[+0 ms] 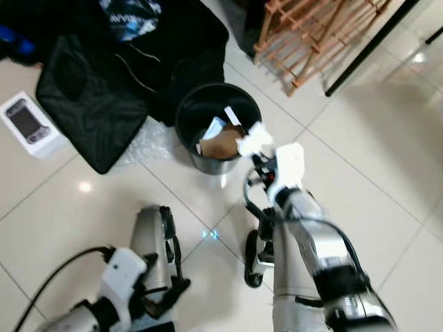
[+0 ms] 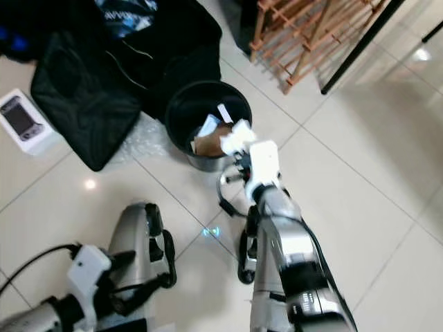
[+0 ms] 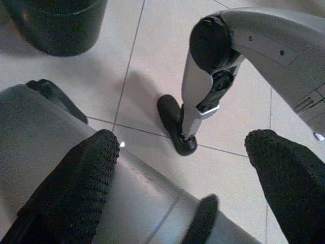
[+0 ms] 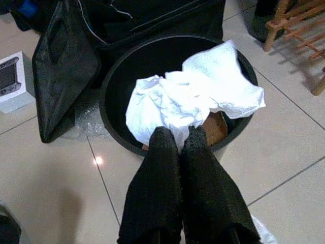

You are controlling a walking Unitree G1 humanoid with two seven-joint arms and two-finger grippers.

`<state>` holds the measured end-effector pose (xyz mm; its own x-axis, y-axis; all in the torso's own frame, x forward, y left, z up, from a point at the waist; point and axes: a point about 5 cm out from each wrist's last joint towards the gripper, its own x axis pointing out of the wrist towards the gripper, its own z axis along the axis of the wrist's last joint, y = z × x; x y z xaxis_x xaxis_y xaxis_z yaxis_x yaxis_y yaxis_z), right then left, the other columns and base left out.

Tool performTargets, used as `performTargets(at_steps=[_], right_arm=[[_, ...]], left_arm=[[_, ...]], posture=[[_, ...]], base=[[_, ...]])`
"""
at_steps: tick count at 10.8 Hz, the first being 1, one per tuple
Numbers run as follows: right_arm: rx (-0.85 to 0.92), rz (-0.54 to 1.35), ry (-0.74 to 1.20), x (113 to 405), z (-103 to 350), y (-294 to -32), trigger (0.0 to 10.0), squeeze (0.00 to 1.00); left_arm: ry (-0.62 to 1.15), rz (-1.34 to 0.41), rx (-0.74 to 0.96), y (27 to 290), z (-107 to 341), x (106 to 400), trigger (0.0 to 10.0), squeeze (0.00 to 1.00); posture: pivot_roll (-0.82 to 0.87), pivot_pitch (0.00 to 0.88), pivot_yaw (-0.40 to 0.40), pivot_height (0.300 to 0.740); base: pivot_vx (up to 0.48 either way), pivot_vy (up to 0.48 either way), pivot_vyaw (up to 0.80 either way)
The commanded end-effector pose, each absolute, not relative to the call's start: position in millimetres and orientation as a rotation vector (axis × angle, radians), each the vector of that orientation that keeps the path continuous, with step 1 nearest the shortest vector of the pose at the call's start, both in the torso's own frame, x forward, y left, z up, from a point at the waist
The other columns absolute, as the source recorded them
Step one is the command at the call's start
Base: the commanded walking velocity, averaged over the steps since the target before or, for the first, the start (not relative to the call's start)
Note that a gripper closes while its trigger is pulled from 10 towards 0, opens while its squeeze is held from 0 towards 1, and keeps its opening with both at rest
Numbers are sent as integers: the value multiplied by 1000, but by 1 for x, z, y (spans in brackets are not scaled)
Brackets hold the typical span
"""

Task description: Picking trash to rubbish bin

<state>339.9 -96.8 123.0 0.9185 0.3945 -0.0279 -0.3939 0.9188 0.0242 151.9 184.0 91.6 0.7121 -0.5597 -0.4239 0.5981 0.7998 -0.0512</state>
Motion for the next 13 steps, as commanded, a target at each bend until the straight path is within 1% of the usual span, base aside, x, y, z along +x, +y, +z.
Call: performTargets(at_steps=[1,3,6,8,9,11,12,13], right_arm=[[28,409,79,335,109,-100,10000,0],[13,460,98,348,112,-93,10000,0],[27,487,126,357,112,-89,10000,0],[35,532,190,357,101,-79,10000,0],[30,546,193,357,101,-75,10000,0],[33,565,189,358,103,-71,10000,0],[33,570,187,358,103,-70,10000,0],[29,572,191,358,100,-71,10000,0]], left_arm=[[468,-643,75,185,87,145,10000,0],[469,-634,81,190,89,138,10000,0],[495,-662,93,192,88,128,10000,0],[445,-616,132,193,91,136,10000,0],[403,-564,178,198,93,145,10000,0],[377,-498,192,209,92,158,10000,0],[369,-489,181,209,92,163,10000,0],[347,-510,180,201,94,167,10000,0]], posture=[[209,608,-57,583],[217,634,-87,583],[219,662,-102,583],[218,680,-99,583],[216,682,-100,583],[207,685,-104,583],[207,685,-104,583],[198,683,-107,583]], base=[[0,0,0],[0,0,0],[0,0,0],[0,0,0],[0,0,0],[0,0,0],[0,0,0],[0,0,0]])
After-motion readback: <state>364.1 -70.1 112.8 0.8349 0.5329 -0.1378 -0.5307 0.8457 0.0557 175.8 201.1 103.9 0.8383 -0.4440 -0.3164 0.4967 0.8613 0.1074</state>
